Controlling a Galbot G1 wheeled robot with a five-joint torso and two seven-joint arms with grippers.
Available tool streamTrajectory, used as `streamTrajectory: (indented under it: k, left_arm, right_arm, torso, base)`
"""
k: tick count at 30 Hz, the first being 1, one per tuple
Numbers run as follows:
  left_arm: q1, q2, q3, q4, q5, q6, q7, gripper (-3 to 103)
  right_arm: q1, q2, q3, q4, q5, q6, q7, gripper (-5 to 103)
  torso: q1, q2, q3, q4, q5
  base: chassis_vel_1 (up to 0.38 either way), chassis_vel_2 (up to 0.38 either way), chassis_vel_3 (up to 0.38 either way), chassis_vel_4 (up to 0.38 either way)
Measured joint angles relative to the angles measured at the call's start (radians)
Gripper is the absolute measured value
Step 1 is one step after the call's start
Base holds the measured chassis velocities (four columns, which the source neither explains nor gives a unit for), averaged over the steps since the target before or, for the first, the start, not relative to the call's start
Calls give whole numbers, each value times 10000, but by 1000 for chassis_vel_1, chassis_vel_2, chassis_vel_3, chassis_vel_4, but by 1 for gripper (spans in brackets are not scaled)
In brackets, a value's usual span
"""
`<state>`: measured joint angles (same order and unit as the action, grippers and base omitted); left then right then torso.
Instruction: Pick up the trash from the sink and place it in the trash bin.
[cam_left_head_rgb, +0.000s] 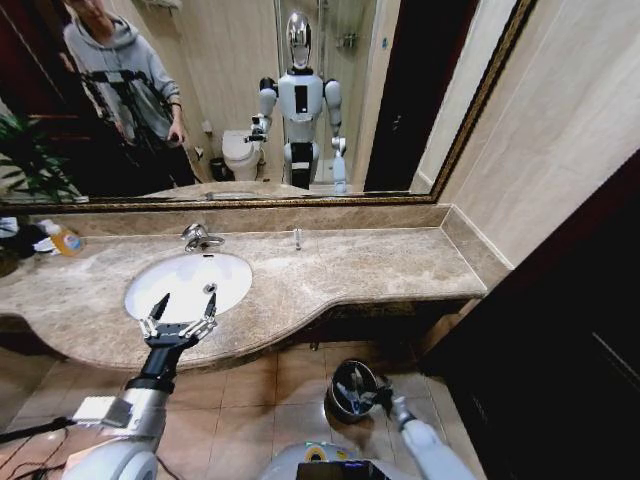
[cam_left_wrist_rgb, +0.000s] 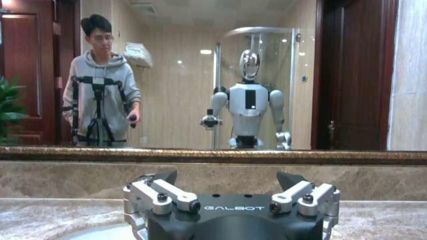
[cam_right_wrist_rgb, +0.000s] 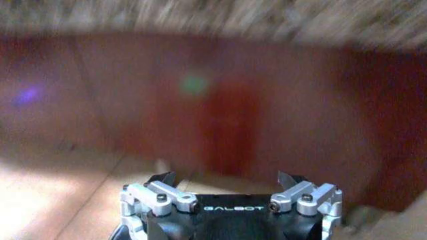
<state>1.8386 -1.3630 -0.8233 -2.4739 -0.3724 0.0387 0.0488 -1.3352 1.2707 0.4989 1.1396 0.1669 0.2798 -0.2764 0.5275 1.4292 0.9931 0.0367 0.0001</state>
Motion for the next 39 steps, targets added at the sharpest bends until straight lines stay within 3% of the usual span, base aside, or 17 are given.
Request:
streamTrajectory:
  k: [7, 11, 17, 22, 25, 28, 32, 34, 36, 39]
  left_arm:
    - [0, 0, 0, 0, 0, 0, 0, 100]
    - [0, 0, 0, 0, 0, 0, 0, 100]
    - [0, 1, 0, 0, 0, 0, 0, 100]
    - [0, 0, 0, 0, 0, 0, 0, 100]
    - [0, 0, 0, 0, 0, 0, 0, 100]
    - [0, 0, 0, 0, 0, 0, 0, 100]
    - [1, 0, 0, 0, 0, 0, 0, 100]
    - [0, 1, 0, 0, 0, 0, 0, 100]
    - [0, 0, 0, 0, 0, 0, 0, 100]
    - [0, 0, -1, 0, 0, 0, 0, 100]
  right_arm:
    - [-2112, -85, 1583, 3010, 871, -456, -24, 100]
    - [-3261, 170, 2445, 4792, 1275, -401, 400, 100]
    - [-4234, 596, 2932, 6762, 1430, -369, 663, 100]
    - [-4675, 887, 3536, 8710, 2096, -322, 249, 100]
    - [-4656, 970, 3390, 9572, 2110, -616, 256, 100]
    - [-4225, 928, 2583, 10302, 1946, -1123, 264, 100]
    - [-2515, 37, 1412, 9787, 1466, -1549, 344, 100]
    - [-2199, -162, 1234, 9715, 1488, -1720, 400, 100]
    - [-1195, -748, 567, 9427, 1889, -2340, 613, 100]
    - [-285, -1080, 7, 8883, 1967, -2502, 633, 100]
  torso:
    - [-2, 1, -1, 0, -1]
    - [-2, 0, -1, 1, -1]
    - [-1, 0, 0, 0, -3]
    - [-1, 1, 0, 1, -3]
    - [0, 1, 0, 0, -5]
    - [-1, 1, 0, -1, -4]
    - [0, 0, 1, 5, 2]
    - [1, -1, 1, 6, 4]
    - [1, 0, 2, 3, -1]
    - [2, -1, 2, 1, 0]
  base:
    - [0, 0, 0, 0]
    - [0, 0, 0, 0]
    - [0, 0, 0, 0]
    - [0, 0, 0, 0]
    - [0, 0, 0, 0]
    - [0, 0, 0, 0]
    - [0, 0, 0, 0]
    - [0, 0, 0, 0]
    - [0, 0, 0, 0]
    - [0, 0, 0, 0]
